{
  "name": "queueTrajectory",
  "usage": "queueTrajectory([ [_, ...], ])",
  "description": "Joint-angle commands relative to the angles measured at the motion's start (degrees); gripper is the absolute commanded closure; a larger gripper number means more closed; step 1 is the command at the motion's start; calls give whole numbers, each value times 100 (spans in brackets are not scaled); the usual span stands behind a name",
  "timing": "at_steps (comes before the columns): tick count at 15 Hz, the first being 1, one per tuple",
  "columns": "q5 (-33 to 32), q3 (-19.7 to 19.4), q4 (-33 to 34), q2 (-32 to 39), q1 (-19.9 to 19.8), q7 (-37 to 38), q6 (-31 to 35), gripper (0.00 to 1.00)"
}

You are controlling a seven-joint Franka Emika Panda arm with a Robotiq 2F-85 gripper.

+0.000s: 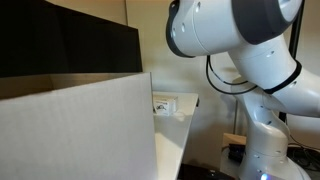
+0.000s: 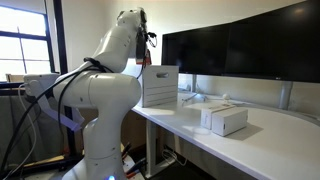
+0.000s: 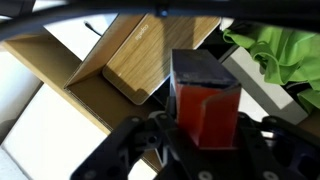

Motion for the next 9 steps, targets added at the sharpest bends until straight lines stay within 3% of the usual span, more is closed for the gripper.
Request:
queueTrajectory([
  [1,130,-150,-178,-101,23,-1,75,61],
  [2,129,-155,-173,-99,22,-2,73,86],
  [4,124,-192,-178,-143,74,101,-34,86],
  [9,-16,-368,-255,-527,640,800,-443,86],
])
